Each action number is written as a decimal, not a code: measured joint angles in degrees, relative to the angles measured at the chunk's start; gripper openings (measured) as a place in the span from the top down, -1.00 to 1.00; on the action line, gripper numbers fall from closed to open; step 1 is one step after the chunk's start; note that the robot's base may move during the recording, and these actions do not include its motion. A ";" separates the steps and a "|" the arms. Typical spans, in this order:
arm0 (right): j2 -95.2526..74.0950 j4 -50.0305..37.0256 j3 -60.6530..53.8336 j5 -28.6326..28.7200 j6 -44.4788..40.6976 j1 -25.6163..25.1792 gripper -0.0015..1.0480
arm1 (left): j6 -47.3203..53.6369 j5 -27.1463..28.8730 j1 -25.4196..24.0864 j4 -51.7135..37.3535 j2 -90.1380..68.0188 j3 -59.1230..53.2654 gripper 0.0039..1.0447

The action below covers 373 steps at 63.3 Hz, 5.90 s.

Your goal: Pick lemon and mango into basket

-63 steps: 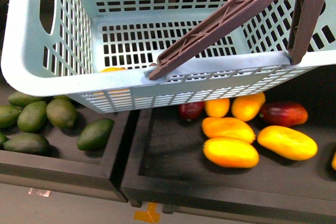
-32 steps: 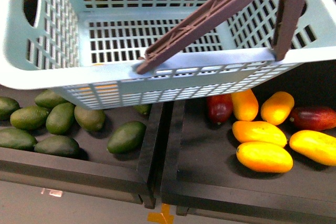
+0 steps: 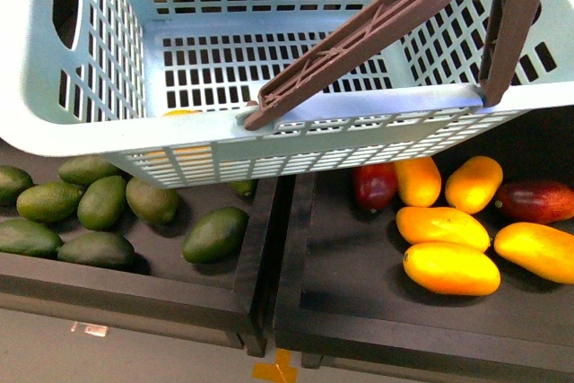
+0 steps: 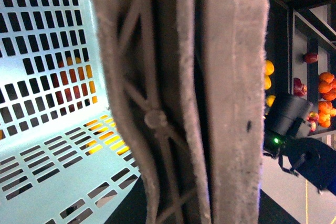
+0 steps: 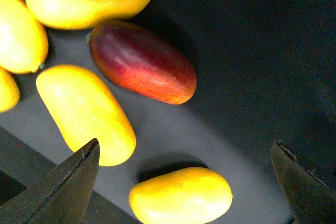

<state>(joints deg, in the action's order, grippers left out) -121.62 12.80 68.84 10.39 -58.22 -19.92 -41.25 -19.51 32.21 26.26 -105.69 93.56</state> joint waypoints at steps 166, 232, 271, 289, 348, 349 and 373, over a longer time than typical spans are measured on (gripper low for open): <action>12.48 -24.46 -0.04 32.72 37.81 1.73 -0.22 | -0.13 -0.07 0.04 0.00 0.00 0.00 0.69; 29.62 -37.05 -18.53 1.14 71.14 32.09 -0.49 | -0.13 -0.04 0.04 0.00 0.00 0.00 0.69; 53.22 -45.57 -34.53 -10.51 61.61 19.91 -0.39 | -0.04 -0.15 0.31 0.00 -0.07 -0.07 0.69; 62.75 -52.96 -50.64 -10.40 58.77 19.89 0.65 | -0.07 -0.02 0.17 0.00 -0.07 -0.07 0.69; 90.07 -43.54 -67.80 -10.38 58.45 19.89 0.96 | -0.13 -0.04 0.15 0.00 -0.07 -0.07 0.69; 90.38 -43.34 -67.82 -10.36 58.40 19.89 0.96 | -0.13 -0.02 0.15 0.00 -0.07 -0.07 0.69; 101.22 -33.20 -67.84 -10.40 58.40 19.89 0.96 | -0.15 -0.02 0.15 0.00 -0.07 -0.07 0.69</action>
<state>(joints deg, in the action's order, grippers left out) -20.40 -20.40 0.99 -0.01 0.19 -0.03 -41.41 -19.53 32.36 26.26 -105.75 93.49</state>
